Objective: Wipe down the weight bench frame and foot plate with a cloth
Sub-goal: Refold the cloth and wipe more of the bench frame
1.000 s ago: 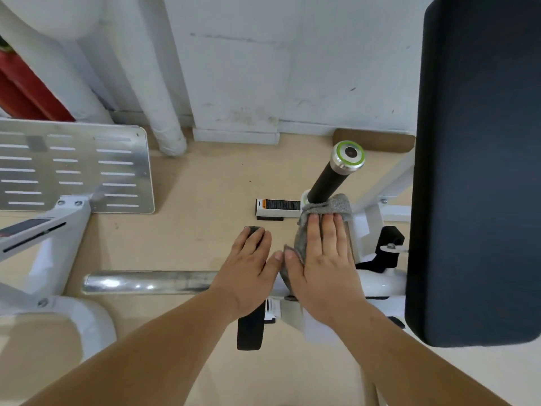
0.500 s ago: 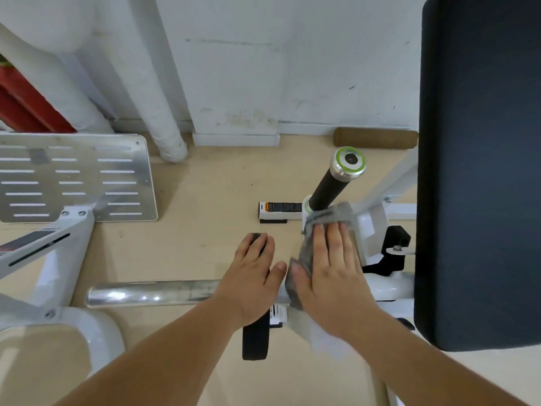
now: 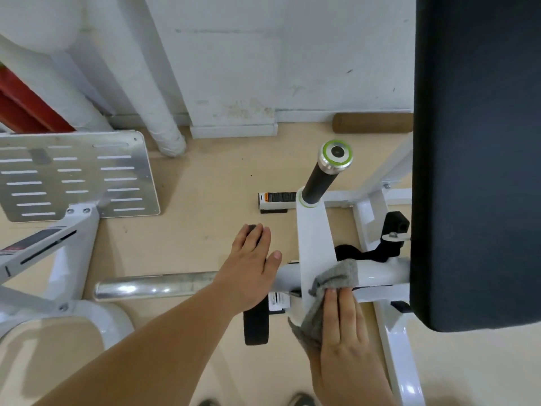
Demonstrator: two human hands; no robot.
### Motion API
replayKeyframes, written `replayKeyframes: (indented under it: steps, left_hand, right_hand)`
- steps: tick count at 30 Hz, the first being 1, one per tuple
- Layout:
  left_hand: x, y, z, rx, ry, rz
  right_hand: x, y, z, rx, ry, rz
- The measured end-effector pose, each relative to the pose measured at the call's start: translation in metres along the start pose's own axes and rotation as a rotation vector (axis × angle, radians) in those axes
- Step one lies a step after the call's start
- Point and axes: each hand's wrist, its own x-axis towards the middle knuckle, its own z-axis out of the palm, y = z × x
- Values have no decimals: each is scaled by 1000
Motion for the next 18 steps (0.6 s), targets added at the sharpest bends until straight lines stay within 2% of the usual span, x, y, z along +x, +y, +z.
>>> replayKeyframes:
  steps: [5,7,10,15,18]
  left_hand:
    - [6,-9,14,-33,68,-12]
    - [9,-9,16,-33,85,-4]
    - [12,-10,15,-2,61,-34]
    - [16,-2,5,132,-19,-39]
    - [17,-5,-2,251,-99,-36]
  right_hand:
    - [64,-2,-12,19,-103,-53]
    - [112,-8,-8,0,-78,-49]
    - [146,-22,-7,46,8,86]
    - [95,-14,-12,125,15,35]
    - [38,-5,-11,190,-37,42]
